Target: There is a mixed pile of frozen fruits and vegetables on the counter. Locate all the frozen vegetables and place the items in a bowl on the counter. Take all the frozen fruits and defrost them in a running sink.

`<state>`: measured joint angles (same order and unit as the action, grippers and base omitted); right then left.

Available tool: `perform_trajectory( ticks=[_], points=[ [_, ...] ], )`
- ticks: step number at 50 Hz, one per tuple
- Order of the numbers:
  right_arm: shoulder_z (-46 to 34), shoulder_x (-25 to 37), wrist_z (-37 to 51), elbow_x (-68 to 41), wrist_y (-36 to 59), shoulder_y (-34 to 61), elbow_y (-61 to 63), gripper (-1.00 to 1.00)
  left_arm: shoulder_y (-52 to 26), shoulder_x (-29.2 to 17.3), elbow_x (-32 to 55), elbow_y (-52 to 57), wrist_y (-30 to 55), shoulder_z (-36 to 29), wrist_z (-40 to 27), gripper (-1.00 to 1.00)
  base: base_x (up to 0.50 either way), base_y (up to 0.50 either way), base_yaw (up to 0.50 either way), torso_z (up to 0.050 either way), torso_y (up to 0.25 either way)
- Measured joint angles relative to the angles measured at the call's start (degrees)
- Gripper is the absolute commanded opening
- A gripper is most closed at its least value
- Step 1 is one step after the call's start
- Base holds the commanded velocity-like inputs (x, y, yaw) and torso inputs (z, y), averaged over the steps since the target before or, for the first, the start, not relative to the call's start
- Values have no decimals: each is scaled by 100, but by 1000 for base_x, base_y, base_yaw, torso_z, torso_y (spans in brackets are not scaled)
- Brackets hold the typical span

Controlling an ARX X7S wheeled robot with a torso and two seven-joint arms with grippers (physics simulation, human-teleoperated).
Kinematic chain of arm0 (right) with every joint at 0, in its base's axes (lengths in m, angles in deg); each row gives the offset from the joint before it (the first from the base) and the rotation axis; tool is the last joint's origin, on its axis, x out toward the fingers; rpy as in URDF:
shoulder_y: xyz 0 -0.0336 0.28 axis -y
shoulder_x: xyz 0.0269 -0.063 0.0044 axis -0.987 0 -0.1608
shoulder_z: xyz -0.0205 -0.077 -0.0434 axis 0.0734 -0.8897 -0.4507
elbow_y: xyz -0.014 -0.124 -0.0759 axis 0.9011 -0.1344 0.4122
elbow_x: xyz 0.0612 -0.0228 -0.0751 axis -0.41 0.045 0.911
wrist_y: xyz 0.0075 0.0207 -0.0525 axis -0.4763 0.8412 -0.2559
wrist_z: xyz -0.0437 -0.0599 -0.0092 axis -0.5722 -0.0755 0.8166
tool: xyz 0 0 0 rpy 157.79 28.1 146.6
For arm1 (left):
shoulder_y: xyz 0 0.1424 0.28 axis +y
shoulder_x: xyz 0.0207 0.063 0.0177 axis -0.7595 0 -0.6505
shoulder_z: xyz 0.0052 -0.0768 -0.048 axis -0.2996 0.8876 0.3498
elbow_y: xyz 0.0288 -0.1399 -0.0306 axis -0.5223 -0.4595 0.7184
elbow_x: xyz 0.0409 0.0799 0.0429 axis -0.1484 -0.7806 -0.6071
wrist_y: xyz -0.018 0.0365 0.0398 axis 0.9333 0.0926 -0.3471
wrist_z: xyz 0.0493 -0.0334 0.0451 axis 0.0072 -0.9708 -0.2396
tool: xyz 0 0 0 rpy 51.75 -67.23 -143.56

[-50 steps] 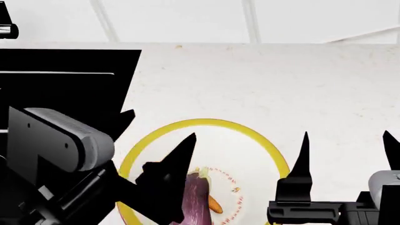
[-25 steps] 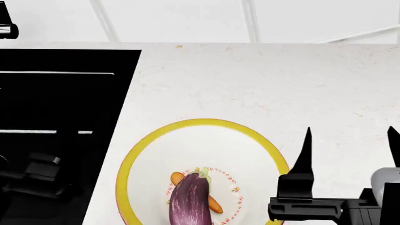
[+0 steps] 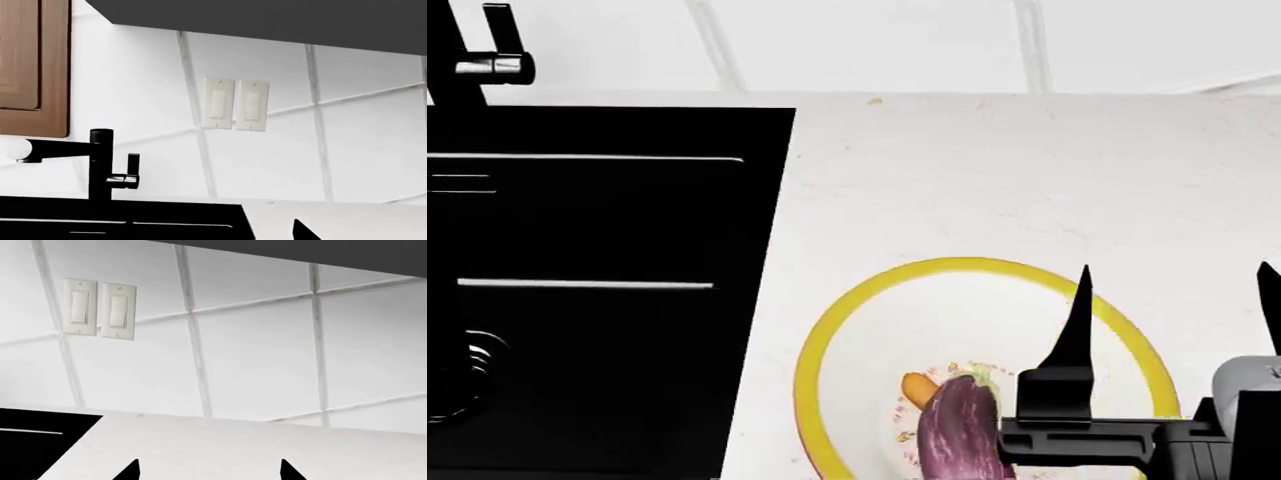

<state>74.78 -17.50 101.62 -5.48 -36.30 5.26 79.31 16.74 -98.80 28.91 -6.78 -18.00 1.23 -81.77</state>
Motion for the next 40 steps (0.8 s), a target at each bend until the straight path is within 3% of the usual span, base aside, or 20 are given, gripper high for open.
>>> perform_trajectory(
  ticks=[40],
  points=[
    [-25,-61,-39,-41,-164,-9,-63,100,152,-147,1,-20,-173,102,54,100,-55,500,0,0,0]
  ],
)
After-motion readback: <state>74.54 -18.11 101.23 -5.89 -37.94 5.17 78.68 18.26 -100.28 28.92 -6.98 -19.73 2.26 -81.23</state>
